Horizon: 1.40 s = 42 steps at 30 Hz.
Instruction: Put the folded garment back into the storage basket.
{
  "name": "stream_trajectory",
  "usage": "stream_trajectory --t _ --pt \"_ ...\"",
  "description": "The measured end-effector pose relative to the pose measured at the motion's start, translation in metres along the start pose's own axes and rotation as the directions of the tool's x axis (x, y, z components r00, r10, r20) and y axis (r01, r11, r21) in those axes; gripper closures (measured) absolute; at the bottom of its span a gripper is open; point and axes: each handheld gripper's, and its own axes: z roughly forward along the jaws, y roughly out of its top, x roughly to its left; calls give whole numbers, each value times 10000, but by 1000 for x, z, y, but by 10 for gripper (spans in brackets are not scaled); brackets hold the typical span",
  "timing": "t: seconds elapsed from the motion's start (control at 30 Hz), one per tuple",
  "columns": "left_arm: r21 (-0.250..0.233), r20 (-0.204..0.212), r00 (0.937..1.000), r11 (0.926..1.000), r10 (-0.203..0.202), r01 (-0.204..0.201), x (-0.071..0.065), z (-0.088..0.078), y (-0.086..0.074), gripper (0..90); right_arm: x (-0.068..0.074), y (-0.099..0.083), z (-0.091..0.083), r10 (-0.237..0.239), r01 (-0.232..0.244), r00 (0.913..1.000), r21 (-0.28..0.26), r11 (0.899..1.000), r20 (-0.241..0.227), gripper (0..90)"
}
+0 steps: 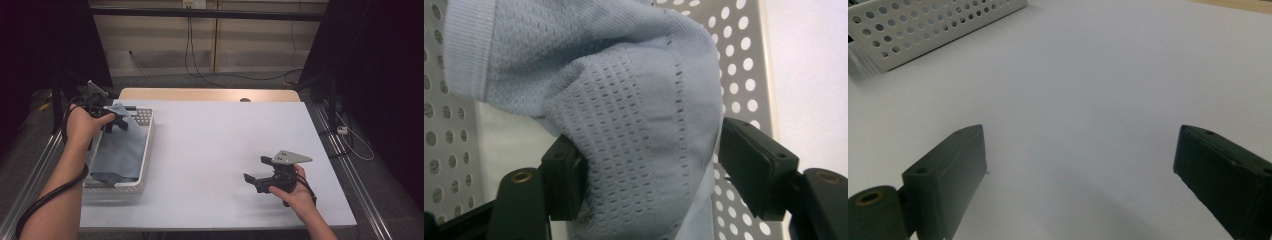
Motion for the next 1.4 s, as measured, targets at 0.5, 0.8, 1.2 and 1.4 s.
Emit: stream_trajectory --t 0.5,0.8,1.2,1.4 --pt "259 273 9992 9992 -297 290 17 8 -13 665 1 0 -1 -35 35 10000 -13 10000 -13 68" --pt "68 47 9993 9993 -373 373 23 -2 -15 506 2 1 -1 -73 73 10000 -42 10000 -25 69" --pt "-489 -309 9995 9988 64 -79 14 -25 -6 487 1 2 -2 -67 67 10000 -78 9999 -8 69" --pt "-580 -260 9976 9962 642 -656 1 -37 -2 611 2 2 -1 -81 80 10000 -62 9999 -28 69"
